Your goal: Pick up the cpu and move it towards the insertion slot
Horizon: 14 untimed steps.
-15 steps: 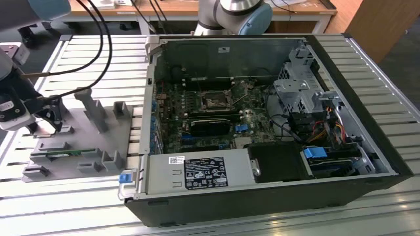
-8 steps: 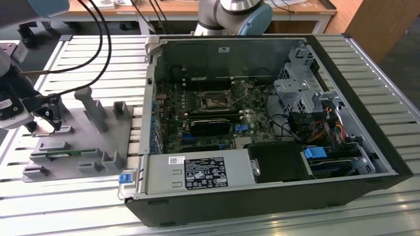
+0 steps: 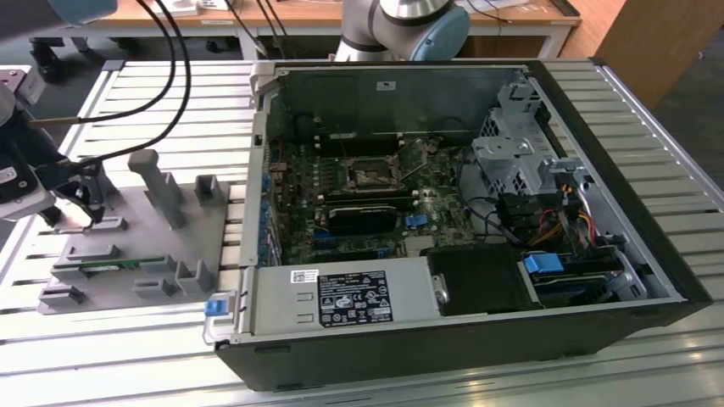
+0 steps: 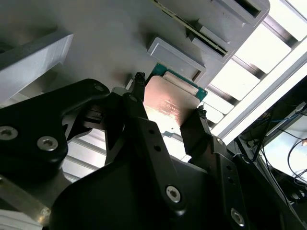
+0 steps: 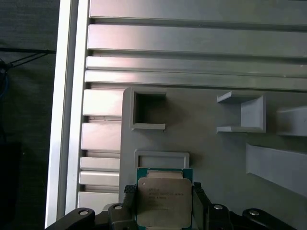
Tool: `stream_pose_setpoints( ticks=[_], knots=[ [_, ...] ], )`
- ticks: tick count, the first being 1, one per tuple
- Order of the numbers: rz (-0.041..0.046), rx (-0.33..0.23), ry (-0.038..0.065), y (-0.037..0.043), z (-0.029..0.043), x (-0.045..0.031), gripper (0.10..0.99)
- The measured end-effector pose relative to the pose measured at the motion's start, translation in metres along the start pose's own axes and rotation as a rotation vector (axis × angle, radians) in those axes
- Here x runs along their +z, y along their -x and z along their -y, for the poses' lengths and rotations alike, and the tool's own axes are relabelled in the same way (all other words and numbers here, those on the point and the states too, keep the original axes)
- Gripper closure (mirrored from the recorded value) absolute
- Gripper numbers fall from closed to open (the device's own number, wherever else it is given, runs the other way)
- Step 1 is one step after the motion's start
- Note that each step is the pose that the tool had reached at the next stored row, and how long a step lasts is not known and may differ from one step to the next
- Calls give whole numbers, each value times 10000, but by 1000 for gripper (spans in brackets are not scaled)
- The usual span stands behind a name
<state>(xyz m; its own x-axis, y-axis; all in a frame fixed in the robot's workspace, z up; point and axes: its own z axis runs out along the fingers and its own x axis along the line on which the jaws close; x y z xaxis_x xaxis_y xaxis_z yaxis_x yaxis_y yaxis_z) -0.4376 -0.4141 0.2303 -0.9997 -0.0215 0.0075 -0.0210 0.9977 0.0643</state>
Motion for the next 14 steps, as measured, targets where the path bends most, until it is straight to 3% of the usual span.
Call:
stream_pose_setpoints(
  ticks=[14],
  knots=[
    [-2, 0, -1, -1, -8, -121, 541]
  ],
)
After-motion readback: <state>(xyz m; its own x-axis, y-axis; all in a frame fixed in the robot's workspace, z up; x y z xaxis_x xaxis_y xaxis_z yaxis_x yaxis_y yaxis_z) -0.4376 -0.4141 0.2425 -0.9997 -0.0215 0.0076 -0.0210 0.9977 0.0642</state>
